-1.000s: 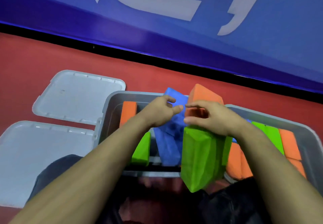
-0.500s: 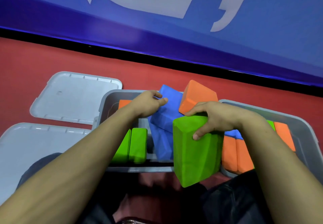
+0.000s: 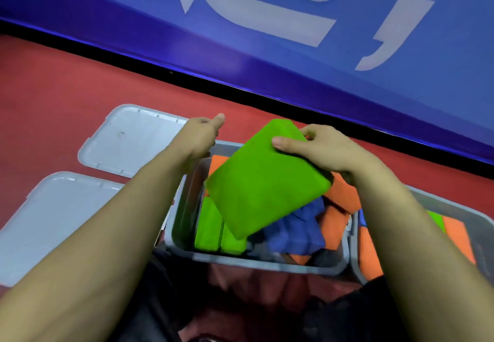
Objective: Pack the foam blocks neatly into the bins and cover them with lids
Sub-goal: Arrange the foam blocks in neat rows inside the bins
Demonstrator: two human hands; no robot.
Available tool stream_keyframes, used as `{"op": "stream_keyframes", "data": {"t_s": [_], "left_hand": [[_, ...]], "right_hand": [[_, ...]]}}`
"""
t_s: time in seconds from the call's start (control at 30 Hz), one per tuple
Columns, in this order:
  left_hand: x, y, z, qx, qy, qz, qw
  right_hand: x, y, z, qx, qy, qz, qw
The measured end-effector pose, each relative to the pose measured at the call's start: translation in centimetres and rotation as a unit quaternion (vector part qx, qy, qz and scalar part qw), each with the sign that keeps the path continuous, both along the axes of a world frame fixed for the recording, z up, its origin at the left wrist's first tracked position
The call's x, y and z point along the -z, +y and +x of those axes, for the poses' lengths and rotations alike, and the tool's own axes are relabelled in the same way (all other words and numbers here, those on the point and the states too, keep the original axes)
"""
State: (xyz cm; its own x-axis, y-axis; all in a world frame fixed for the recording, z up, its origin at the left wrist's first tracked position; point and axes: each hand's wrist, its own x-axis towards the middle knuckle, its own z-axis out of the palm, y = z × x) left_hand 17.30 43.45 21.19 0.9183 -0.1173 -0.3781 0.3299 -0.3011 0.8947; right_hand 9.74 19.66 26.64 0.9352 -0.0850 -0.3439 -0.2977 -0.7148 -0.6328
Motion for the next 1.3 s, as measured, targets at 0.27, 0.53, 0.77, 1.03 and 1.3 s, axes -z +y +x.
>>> {"op": "stream_keyframes", "data": {"t_s": [0.27,0.53,0.77,1.03,1.3], "left_hand": [[0.2,-0.6,-1.5,0.090,0.128,-0.146,0.977],[2.5,-1.1,0.2,0.091,0.116,-0.140,0.979],[4.0,-2.3,0.9,0.100,0.127,-0.131,0.978],[5.9,-2.7,2.3,0.080,0.139,-0.127,0.979],[9.9,-1.9,3.5,0.010,0.168,-0.126,0.978]], "right_hand": [[4.3,7.8,4.2,0.175,-0.040,-0.043,0.983],[6.3,7.4,5.1,0.182,-0.042,0.051,0.981],[8.1,7.2,5.9,0.197,-0.029,-0.039,0.979],[9.7,7.4,8.2,0.206,-0.001,-0.059,0.977],[11.4,8.1,9.7,0.194,0.029,-0.100,0.976]]}}
